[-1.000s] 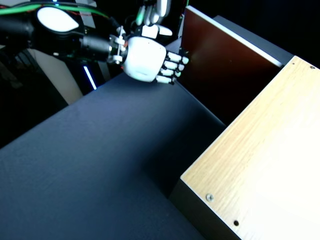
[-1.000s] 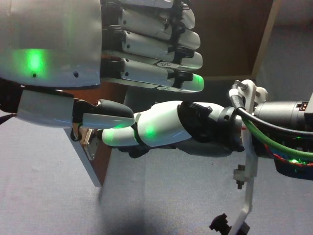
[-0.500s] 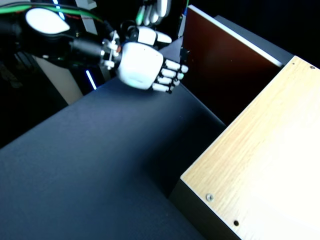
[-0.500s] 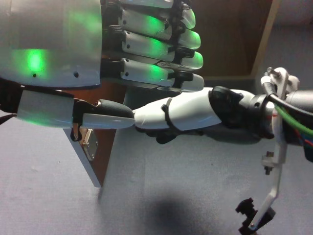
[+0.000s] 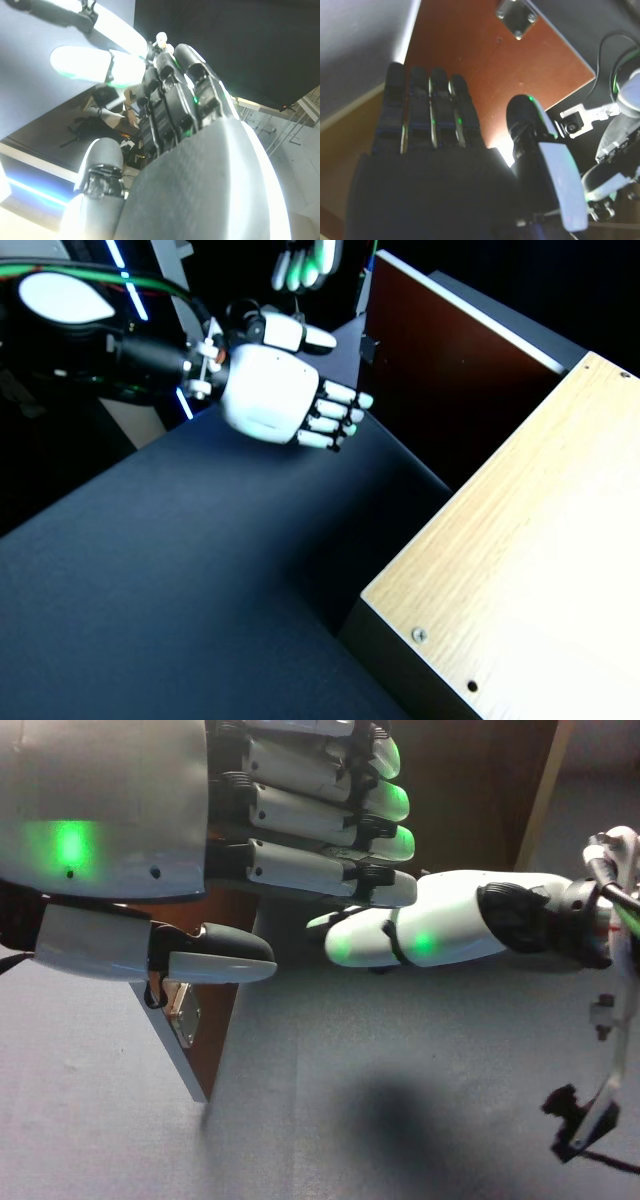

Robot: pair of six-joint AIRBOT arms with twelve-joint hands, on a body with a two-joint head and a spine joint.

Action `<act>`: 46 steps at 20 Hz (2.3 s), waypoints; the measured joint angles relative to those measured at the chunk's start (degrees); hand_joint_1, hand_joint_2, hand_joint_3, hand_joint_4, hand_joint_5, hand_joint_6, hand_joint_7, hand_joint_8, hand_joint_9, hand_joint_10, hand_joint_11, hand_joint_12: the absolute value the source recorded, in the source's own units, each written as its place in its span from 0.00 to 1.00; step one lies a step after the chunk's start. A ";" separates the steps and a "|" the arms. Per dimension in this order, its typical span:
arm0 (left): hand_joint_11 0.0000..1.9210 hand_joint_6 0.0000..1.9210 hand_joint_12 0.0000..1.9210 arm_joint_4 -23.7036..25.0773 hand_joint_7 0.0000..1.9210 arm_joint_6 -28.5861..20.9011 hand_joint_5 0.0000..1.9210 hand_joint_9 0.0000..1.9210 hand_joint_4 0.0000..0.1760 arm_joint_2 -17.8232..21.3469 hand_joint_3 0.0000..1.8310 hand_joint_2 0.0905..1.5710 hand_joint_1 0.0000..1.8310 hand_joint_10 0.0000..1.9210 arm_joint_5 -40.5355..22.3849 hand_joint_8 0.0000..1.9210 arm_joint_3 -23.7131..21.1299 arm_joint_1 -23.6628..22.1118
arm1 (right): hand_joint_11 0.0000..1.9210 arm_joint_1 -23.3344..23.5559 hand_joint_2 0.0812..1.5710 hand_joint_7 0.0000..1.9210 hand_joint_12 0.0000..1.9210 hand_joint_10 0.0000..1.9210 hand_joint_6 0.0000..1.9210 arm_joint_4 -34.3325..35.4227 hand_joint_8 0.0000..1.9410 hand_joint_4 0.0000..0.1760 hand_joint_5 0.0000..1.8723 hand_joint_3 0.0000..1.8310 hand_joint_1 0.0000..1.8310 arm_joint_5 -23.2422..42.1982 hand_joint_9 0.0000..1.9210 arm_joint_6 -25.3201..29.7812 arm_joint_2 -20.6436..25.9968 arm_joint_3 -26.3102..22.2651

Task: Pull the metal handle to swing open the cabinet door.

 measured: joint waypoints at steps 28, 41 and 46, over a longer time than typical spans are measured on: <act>0.05 0.00 0.39 0.00 0.23 0.00 0.21 0.21 0.00 0.00 0.04 1.00 0.00 0.00 -0.02 0.00 0.00 -0.02 | 0.00 3.72 1.00 0.13 0.35 0.00 0.00 -5.25 0.00 0.00 0.13 0.01 0.00 34.38 0.12 -0.63 6.03 12.92; 0.04 0.00 0.40 0.00 0.23 0.00 0.21 0.22 0.00 0.00 0.04 1.00 0.00 0.00 -0.02 0.00 0.00 0.00 | 0.00 6.45 1.00 0.12 0.35 0.00 0.00 0.22 0.00 0.00 0.13 0.01 0.00 44.22 0.11 -15.30 11.26 12.00; 0.04 0.00 0.40 0.00 0.23 0.00 0.21 0.22 0.00 0.00 0.04 1.00 0.00 0.00 0.00 0.00 0.00 0.00 | 0.00 6.45 1.00 0.12 0.36 0.00 0.00 1.20 0.00 0.00 0.12 0.01 0.00 41.48 0.12 -26.21 14.25 8.17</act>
